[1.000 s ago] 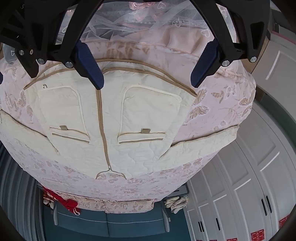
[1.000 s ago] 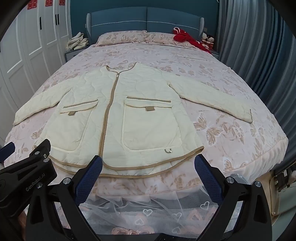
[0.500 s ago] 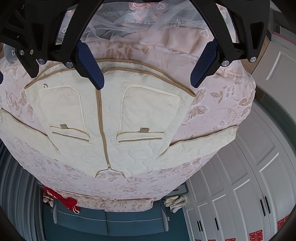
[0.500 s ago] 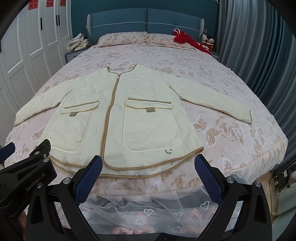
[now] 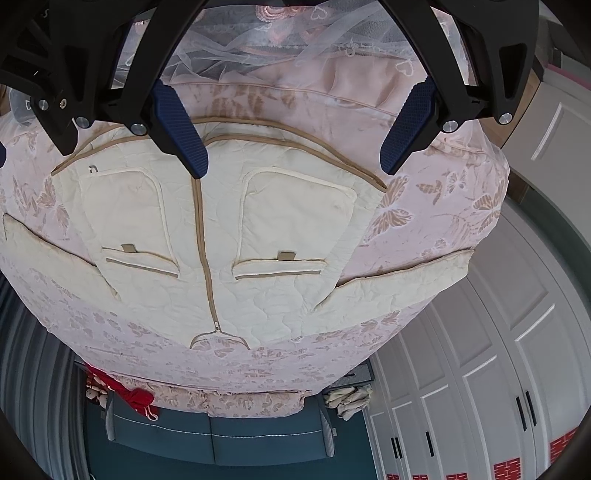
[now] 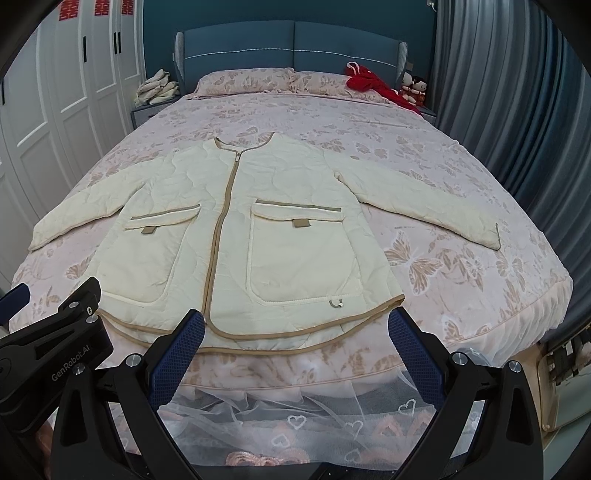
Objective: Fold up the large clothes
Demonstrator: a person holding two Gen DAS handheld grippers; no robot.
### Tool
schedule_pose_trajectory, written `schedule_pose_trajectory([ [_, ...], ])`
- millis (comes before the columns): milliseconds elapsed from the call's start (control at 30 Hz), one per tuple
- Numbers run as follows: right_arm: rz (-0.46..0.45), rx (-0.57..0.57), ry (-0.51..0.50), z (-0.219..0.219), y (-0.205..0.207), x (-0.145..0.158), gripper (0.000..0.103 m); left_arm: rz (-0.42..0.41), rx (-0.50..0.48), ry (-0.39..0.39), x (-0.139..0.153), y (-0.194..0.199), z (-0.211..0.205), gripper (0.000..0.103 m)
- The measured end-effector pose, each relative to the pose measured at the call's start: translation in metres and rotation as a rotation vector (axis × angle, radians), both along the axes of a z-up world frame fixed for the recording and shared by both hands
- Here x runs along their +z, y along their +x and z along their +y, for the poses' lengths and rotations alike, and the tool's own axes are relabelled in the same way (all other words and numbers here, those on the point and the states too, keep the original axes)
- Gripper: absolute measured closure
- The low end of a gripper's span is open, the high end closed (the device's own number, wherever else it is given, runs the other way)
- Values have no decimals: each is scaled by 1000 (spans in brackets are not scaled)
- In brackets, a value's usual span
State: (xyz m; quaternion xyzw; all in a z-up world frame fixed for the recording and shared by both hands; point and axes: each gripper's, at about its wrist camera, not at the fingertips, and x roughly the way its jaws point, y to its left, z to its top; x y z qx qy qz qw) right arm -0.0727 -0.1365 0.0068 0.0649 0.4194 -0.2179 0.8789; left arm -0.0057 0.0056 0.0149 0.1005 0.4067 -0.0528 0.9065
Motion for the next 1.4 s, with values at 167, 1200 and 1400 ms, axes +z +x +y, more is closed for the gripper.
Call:
schedule_pose_trajectory([
  [167,-4,0,-2,-2,-1,0,5,-1,0,-1,0,0,0,11],
  [1200,-20,1,-12,4,-5,6,5,-7,0,-7,1,-1,0,11],
  [1400,-21,1,-13,4,-5,7,5,-8,0,-9,0,-1,1,11],
])
